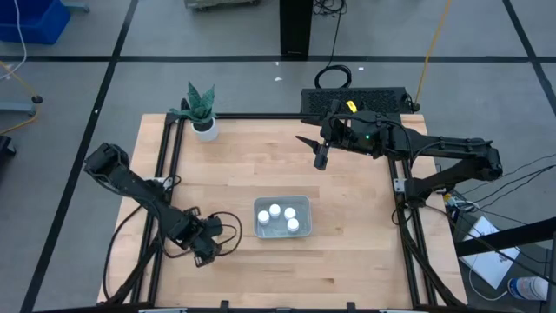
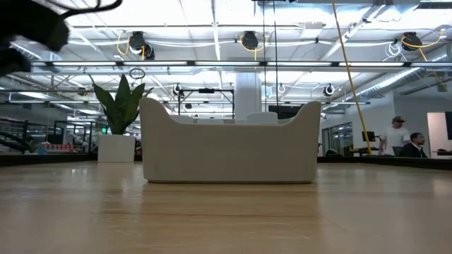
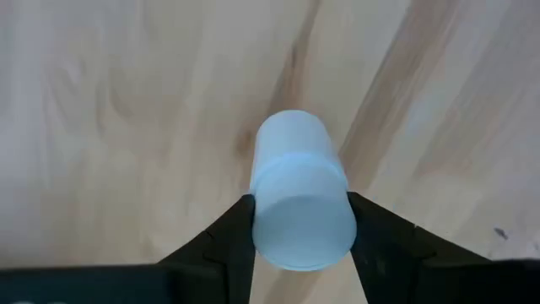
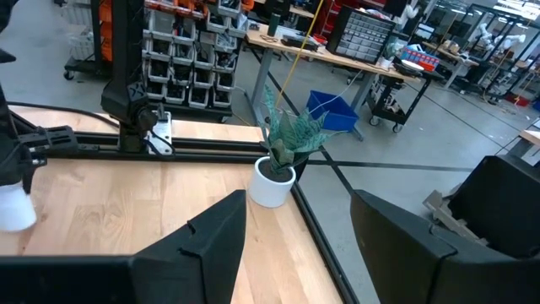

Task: Pick and place pill bottles into a basket
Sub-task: Put the white pill bottle into the gray bin

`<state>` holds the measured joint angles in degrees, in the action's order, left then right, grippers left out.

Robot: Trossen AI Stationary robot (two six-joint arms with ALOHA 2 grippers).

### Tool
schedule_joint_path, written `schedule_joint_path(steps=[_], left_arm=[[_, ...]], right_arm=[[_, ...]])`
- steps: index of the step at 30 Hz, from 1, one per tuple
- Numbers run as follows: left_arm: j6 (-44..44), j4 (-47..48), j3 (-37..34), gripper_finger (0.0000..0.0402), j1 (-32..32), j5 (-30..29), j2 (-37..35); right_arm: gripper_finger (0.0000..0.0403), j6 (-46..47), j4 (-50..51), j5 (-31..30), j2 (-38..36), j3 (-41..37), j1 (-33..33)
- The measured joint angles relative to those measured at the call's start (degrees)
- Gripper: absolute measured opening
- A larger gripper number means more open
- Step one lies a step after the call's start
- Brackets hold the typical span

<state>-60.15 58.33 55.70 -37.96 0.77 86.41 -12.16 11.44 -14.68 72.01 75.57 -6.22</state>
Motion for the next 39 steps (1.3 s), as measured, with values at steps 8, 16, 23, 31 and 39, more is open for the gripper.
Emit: schedule_joint_path(steps=[8, 16, 23, 31, 39], left_arm=[[11.4, -6.8, 0.0, 0.0163, 5.8, -12.3, -7.4], [31.7, -20.0, 0.0, 0.0163, 13.5, -17.3, -14.4], [42.3, -29.2, 0.1, 0.0163, 20.1, -10.3, -15.6], [44.7, -26.9, 3.3, 0.0163, 27.4, -1.6, -14.8], [52.9, -9.7, 19.4, 0.0163, 29.8, -0.5, -3.7]], right_arm=[[0.0208, -0.3, 0.0, 0.0, 0.0, 0.0, 0.0], [0.0208, -0.7, 0.0, 0.0, 0.0, 0.0, 0.0], [0.0208, -1.3, 0.0, 0.0, -0.1, 0.0, 0.0], [0.0208, -1.6, 0.0, 0.0, -0.2, 0.0, 0.0], [0.0208, -2.0, 0.0, 0.0, -0.2, 0.0, 0.0]])
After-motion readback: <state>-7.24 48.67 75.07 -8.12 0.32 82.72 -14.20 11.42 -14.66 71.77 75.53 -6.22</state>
